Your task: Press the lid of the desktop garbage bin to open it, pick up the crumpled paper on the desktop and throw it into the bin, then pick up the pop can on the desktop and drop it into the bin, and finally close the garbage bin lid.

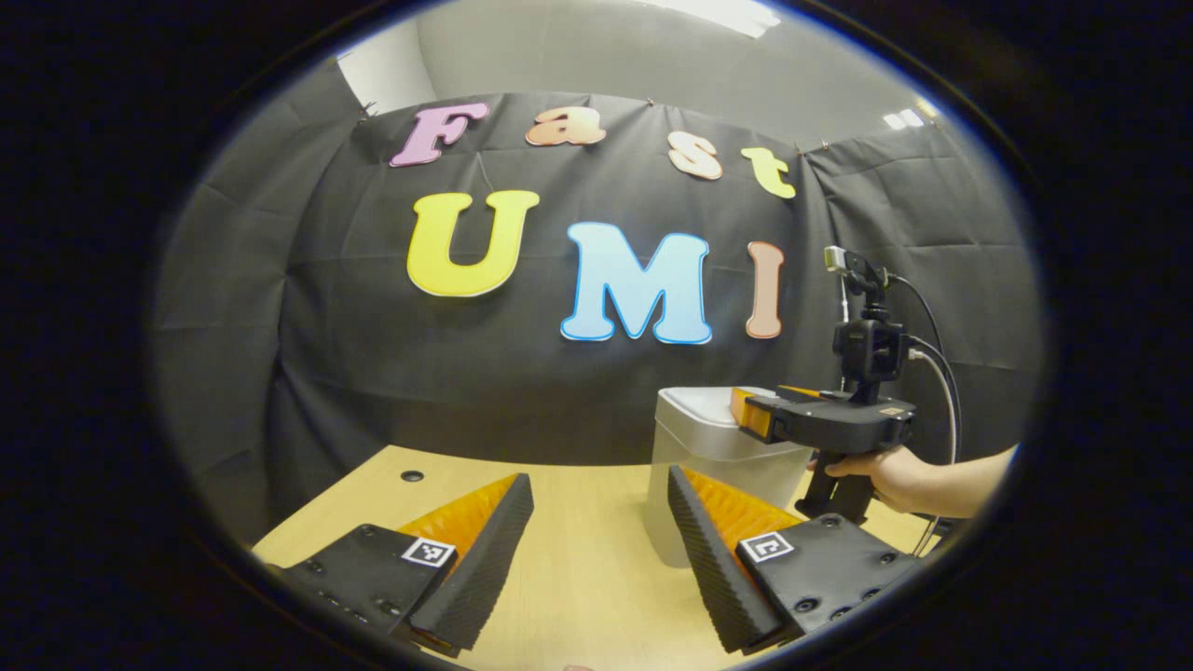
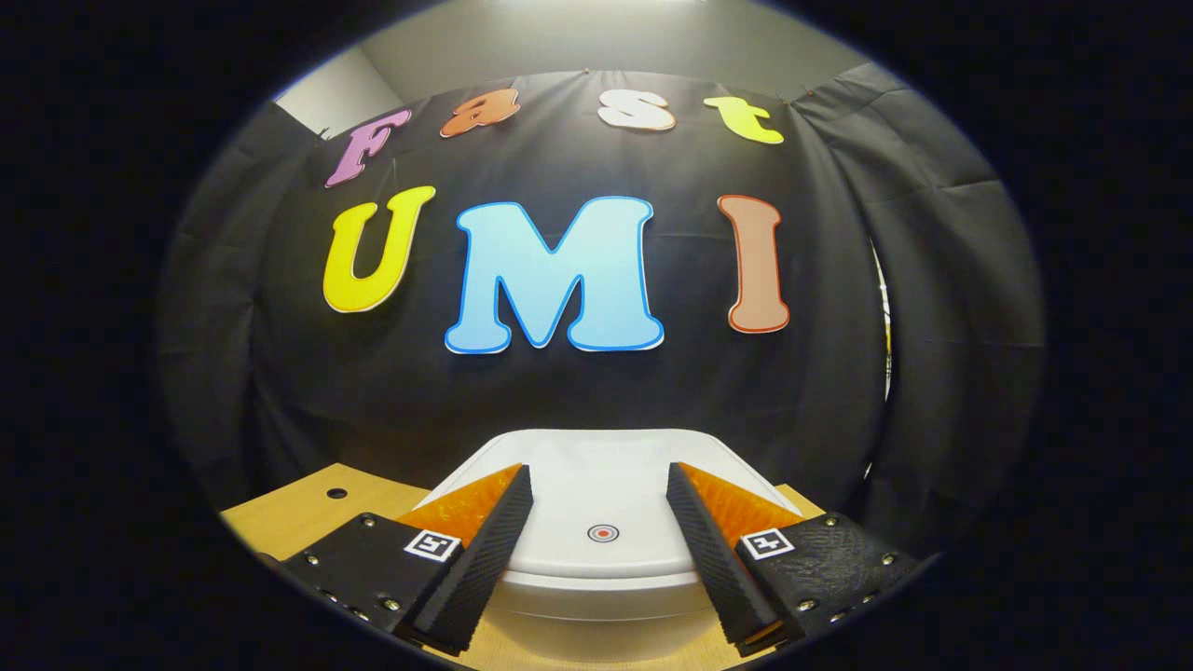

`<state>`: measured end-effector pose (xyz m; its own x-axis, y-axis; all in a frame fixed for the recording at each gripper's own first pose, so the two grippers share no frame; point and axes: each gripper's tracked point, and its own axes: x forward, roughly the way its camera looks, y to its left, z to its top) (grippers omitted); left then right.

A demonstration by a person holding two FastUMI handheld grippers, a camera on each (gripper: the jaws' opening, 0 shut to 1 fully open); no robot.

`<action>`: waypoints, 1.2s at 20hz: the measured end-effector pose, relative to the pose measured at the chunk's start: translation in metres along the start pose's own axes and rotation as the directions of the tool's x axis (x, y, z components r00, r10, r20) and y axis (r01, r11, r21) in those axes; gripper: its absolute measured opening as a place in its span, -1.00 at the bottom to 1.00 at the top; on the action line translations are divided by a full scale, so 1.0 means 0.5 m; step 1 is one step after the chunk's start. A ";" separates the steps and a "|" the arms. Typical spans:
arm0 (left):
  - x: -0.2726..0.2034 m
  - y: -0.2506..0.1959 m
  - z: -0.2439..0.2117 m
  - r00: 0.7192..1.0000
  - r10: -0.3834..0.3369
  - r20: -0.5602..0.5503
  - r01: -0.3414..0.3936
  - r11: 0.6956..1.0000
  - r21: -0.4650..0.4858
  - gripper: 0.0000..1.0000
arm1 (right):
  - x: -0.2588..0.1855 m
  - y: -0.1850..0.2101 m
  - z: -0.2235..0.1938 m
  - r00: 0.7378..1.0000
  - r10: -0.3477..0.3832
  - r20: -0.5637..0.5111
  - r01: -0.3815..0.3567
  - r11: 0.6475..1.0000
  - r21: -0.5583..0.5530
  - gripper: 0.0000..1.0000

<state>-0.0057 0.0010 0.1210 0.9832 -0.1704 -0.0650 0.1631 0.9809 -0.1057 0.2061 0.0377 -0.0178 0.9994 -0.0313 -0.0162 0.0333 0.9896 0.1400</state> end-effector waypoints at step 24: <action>-0.131 -0.187 0.043 0.959 0.267 0.095 -0.272 0.962 0.040 0.90 | -0.423 -0.129 0.052 0.977 0.211 0.017 -0.208 0.973 -0.102 0.87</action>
<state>-0.0835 -0.0777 0.1564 0.9942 0.1073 0.0041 -0.1071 0.9933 -0.0442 -0.0071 -0.0230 0.0022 0.9840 0.1754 0.0301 -0.1765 0.9835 0.0389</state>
